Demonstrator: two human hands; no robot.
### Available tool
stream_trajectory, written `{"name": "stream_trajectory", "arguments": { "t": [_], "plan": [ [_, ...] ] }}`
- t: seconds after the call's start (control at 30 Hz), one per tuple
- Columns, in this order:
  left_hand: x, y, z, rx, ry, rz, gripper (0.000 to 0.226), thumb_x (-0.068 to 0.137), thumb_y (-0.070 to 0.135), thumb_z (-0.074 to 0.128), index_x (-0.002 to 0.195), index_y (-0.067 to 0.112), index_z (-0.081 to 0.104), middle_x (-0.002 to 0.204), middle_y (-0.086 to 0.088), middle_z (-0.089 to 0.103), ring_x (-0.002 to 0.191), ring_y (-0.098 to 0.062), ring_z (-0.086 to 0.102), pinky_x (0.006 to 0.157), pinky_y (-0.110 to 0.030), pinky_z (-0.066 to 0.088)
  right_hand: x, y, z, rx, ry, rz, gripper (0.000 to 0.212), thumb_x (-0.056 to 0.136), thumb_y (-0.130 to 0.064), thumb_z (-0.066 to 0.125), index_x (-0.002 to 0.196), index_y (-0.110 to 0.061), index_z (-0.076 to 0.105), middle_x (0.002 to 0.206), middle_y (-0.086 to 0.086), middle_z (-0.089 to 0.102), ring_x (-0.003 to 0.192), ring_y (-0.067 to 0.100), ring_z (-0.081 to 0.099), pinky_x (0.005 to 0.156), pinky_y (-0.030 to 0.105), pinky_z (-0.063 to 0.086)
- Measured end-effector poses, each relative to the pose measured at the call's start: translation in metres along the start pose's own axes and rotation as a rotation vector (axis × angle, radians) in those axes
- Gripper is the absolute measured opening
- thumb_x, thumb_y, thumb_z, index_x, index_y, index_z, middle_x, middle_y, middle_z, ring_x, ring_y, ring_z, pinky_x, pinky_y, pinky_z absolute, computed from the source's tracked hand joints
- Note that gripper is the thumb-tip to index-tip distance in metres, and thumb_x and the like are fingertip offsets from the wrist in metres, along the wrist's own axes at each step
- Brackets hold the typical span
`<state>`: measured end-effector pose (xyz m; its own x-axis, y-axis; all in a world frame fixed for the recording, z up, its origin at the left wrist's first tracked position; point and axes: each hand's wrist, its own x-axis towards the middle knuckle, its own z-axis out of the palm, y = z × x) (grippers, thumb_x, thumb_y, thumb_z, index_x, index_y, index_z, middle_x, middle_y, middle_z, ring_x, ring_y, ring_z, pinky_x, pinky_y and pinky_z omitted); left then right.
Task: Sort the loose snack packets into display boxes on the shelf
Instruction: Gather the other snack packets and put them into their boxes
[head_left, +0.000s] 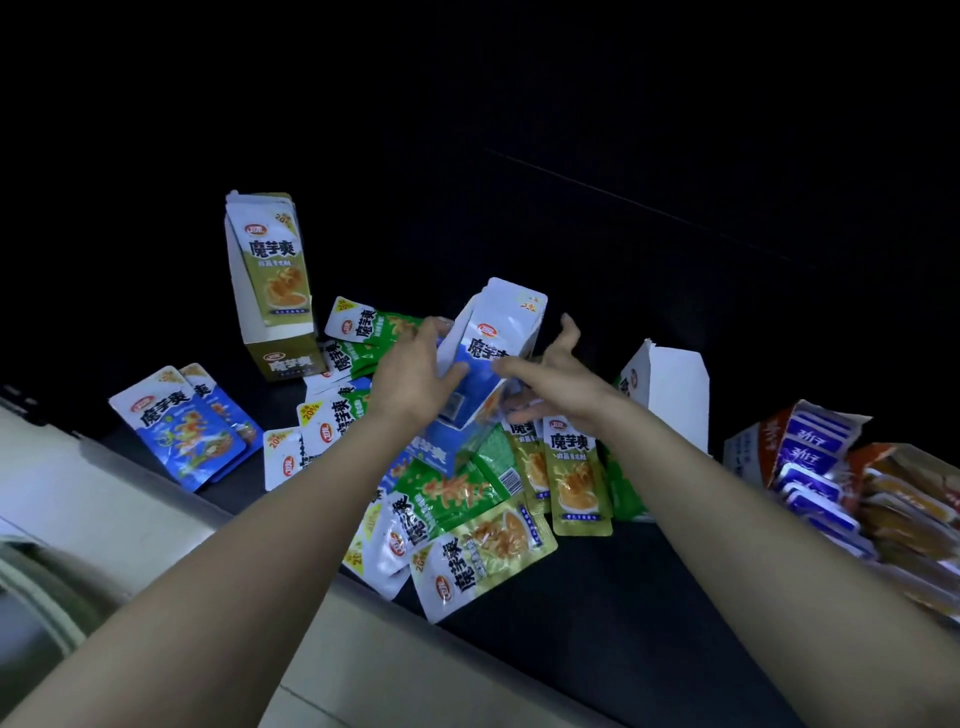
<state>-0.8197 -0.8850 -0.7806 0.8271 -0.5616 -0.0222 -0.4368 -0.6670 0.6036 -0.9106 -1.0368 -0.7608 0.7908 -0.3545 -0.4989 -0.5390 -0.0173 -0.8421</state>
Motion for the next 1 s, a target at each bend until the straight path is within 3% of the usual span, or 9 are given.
{"name": "stream_trajectory", "arguments": {
  "t": [0.1, 0.17, 0.23, 0.47, 0.6, 0.73, 0.83, 0.93, 1.0],
  "plan": [
    [-0.004, -0.010, -0.007, -0.077, -0.056, -0.071, 0.040, 0.098, 0.025, 0.057, 0.135, 0.013, 0.051, 0.111, -0.013, 0.062, 0.088, -0.030, 0.057, 0.076, -0.037, 0.046, -0.005, -0.003, 0.013, -0.041, -0.072, 0.099, 0.071, 0.090, -0.021, 0.066, 0.135, -0.026, 0.011, 0.105, 0.016, 0.061, 0.079, 0.033, 0.073, 0.073, 0.044, 0.061],
    [-0.007, -0.014, -0.012, -0.128, -0.026, -0.084, 0.036, 0.099, 0.021, 0.055, 0.134, 0.013, 0.054, 0.116, -0.014, 0.065, 0.094, -0.031, 0.059, 0.081, -0.036, 0.047, -0.006, -0.008, 0.021, -0.056, -0.033, 0.050, 0.053, 0.092, -0.014, 0.061, 0.123, -0.022, 0.020, 0.108, 0.011, 0.060, 0.081, 0.031, 0.072, 0.074, 0.043, 0.061],
    [-0.009, -0.014, -0.017, -0.158, 0.034, -0.068, 0.035, 0.100, 0.023, 0.054, 0.134, 0.014, 0.056, 0.122, -0.014, 0.064, 0.105, -0.032, 0.060, 0.085, -0.037, 0.047, 0.000, -0.014, 0.026, -0.091, 0.046, -0.032, 0.045, 0.096, -0.014, 0.056, 0.130, -0.020, 0.028, 0.112, 0.009, 0.062, 0.087, 0.029, 0.071, 0.077, 0.045, 0.061],
    [-0.007, -0.011, -0.020, -0.278, 0.170, -0.054, 0.031, 0.099, 0.025, 0.057, 0.129, 0.019, 0.059, 0.116, -0.005, 0.065, 0.094, -0.023, 0.061, 0.075, -0.030, 0.043, 0.013, -0.015, 0.039, -0.364, 0.294, -0.297, 0.048, 0.099, -0.016, 0.050, 0.145, -0.021, 0.037, 0.128, 0.004, 0.061, 0.095, 0.025, 0.066, 0.080, 0.046, 0.057],
    [-0.010, -0.017, -0.010, -0.349, -0.043, -0.093, 0.043, 0.098, 0.026, 0.057, 0.140, 0.020, 0.049, 0.129, -0.006, 0.060, 0.110, -0.027, 0.058, 0.089, -0.043, 0.052, 0.017, -0.001, 0.033, -0.401, 0.325, -0.322, 0.050, 0.098, -0.010, 0.049, 0.146, -0.015, 0.038, 0.127, 0.007, 0.063, 0.089, 0.021, 0.063, 0.077, 0.046, 0.056],
    [-0.013, -0.022, -0.016, -0.367, -0.080, -0.082, 0.042, 0.099, 0.032, 0.055, 0.138, 0.018, 0.051, 0.129, -0.004, 0.060, 0.114, -0.026, 0.057, 0.093, -0.043, 0.051, 0.015, -0.005, 0.032, -0.407, 0.454, -0.333, 0.065, 0.095, -0.017, 0.055, 0.152, -0.010, 0.023, 0.143, 0.013, 0.042, 0.117, 0.025, 0.054, 0.094, 0.048, 0.050],
    [-0.019, -0.037, -0.035, -0.365, 0.035, -0.044, 0.027, 0.099, 0.029, 0.054, 0.120, 0.016, 0.064, 0.106, -0.003, 0.067, 0.093, -0.021, 0.063, 0.077, -0.033, 0.049, 0.002, -0.028, 0.045, -0.422, 0.585, -0.626, 0.057, 0.091, -0.013, 0.054, 0.144, -0.006, 0.036, 0.142, 0.014, 0.039, 0.130, 0.027, 0.041, 0.106, 0.039, 0.038],
    [-0.032, -0.067, -0.057, -0.210, 0.262, -0.033, 0.021, 0.098, 0.034, 0.054, 0.099, 0.019, 0.068, 0.076, 0.004, 0.064, 0.068, -0.017, 0.059, 0.059, -0.032, 0.045, -0.012, -0.062, 0.083, -0.387, 0.477, -0.885, 0.041, 0.085, -0.009, 0.051, 0.126, -0.008, 0.055, 0.123, 0.004, 0.051, 0.113, 0.015, 0.051, 0.092, 0.026, 0.042],
    [-0.043, -0.093, -0.073, -0.092, 0.366, -0.102, 0.021, 0.098, 0.034, 0.053, 0.095, 0.018, 0.066, 0.075, -0.002, 0.066, 0.068, -0.023, 0.060, 0.059, -0.037, 0.048, -0.014, -0.078, 0.121, -0.404, 0.295, -0.953, 0.031, 0.084, -0.007, 0.051, 0.113, -0.008, 0.063, 0.111, 0.004, 0.059, 0.099, 0.013, 0.058, 0.081, 0.019, 0.044]
  ]
}}
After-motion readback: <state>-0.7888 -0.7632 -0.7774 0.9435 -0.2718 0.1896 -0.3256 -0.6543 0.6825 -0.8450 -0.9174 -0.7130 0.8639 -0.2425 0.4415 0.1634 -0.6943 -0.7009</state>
